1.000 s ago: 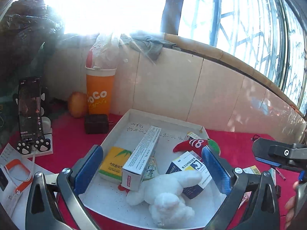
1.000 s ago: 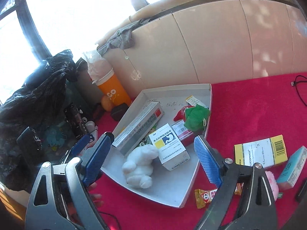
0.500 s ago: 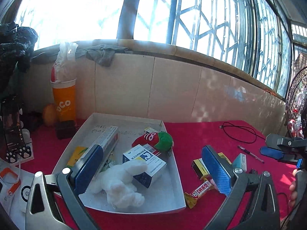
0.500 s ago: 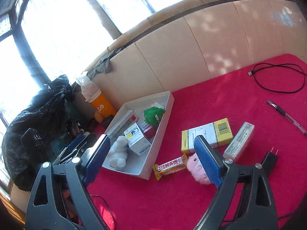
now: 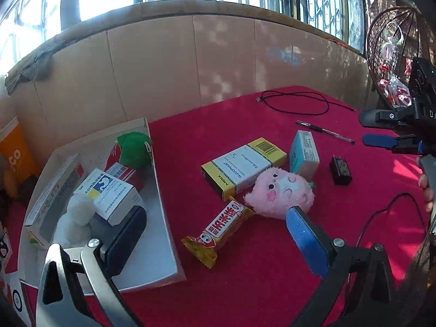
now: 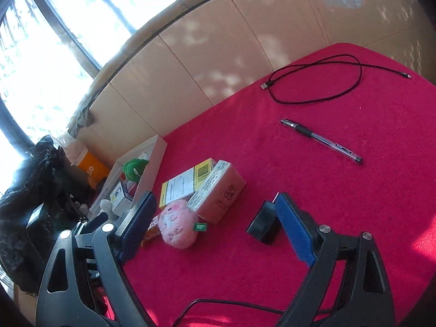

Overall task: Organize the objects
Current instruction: 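Grasp the yellow-wrapped snack bar with the left gripper while the right grasps the grey pack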

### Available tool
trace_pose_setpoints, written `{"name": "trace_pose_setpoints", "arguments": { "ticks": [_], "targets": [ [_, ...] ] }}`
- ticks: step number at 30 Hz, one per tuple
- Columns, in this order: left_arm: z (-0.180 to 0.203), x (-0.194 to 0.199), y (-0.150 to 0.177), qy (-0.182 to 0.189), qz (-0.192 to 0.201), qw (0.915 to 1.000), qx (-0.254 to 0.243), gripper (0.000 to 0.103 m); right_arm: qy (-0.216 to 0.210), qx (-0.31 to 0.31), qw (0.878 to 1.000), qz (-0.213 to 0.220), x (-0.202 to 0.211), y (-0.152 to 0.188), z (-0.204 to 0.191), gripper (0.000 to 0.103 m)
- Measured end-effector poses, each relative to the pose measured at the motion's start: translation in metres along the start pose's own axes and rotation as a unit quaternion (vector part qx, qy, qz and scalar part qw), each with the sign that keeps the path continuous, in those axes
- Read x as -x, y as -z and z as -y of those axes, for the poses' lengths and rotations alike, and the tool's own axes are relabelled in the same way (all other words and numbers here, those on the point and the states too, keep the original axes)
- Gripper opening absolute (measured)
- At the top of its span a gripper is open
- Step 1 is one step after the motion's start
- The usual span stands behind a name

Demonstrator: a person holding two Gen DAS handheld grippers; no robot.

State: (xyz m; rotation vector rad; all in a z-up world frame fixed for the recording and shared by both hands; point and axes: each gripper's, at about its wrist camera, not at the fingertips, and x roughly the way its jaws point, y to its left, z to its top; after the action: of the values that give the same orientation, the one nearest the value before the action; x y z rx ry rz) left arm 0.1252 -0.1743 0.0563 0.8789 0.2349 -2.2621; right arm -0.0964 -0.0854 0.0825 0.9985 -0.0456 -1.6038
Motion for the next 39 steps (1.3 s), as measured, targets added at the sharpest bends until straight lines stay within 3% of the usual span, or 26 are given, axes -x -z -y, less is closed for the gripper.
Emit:
{"name": "trace_pose_setpoints", "arguments": {
  "ticks": [3,7,10,12,13,14,16,19,25,28,31,33,37,39],
  "targets": [
    [0.008,-0.022,-0.005,0.006,-0.030,0.9994,-0.018,0.103,0.017,0.027,0.999,-0.012,-0.025,-0.003,-0.017,0.090],
    [0.012,-0.047,-0.008,0.022,-0.075,0.9967,-0.019,0.103,0.060,0.012,0.997,-0.056,-0.073,-0.011,-0.025,0.090],
    [0.014,-0.054,-0.004,0.033,-0.091,0.9951,-0.017,0.103,0.069,0.004,0.994,-0.084,-0.099,-0.009,-0.027,0.089],
    [0.014,-0.055,-0.001,0.047,-0.102,0.9936,-0.015,0.103,0.075,0.014,0.993,-0.092,-0.106,-0.004,-0.028,0.081],
    [0.015,-0.055,0.001,0.049,-0.106,0.9929,-0.020,0.102,0.072,0.015,0.993,-0.096,-0.107,-0.002,-0.027,0.064],
    [0.018,-0.053,0.004,0.042,-0.104,0.9932,-0.032,0.097,0.070,0.011,0.992,-0.102,-0.107,0.001,-0.023,0.056],
    [0.020,-0.052,0.007,0.047,-0.112,0.9919,-0.038,0.078,0.059,0.007,0.993,-0.097,-0.102,0.001,-0.017,0.047],
    [0.019,-0.046,0.008,0.042,-0.104,0.9932,-0.032,0.065,0.048,-0.008,0.995,-0.090,-0.090,0.001,-0.008,0.029],
    [0.005,-0.031,0.009,0.046,-0.089,0.9950,0.003,0.035,0.035,-0.030,0.996,-0.073,-0.072,0.006,0.007,0.026],
    [0.006,-0.033,0.011,0.036,-0.088,0.9955,-0.004,0.034,0.028,-0.040,0.997,-0.067,-0.065,0.008,0.011,0.026],
    [0.016,-0.039,0.011,0.009,-0.091,0.9944,-0.053,0.034,0.017,-0.048,0.997,-0.065,-0.060,0.008,0.012,0.026],
    [0.020,-0.046,0.012,-0.008,-0.099,0.9925,-0.072,0.040,0.010,-0.054,0.996,-0.064,-0.059,0.008,0.012,0.027],
    [0.010,-0.049,0.010,0.010,-0.093,0.9949,-0.037,0.040,0.002,-0.055,0.997,-0.062,-0.057,0.009,0.009,0.027],
    [0.009,-0.045,0.011,0.004,-0.088,0.9954,-0.037,0.029,-0.003,-0.053,0.997,-0.059,-0.053,0.009,0.008,0.026]
  ]
}}
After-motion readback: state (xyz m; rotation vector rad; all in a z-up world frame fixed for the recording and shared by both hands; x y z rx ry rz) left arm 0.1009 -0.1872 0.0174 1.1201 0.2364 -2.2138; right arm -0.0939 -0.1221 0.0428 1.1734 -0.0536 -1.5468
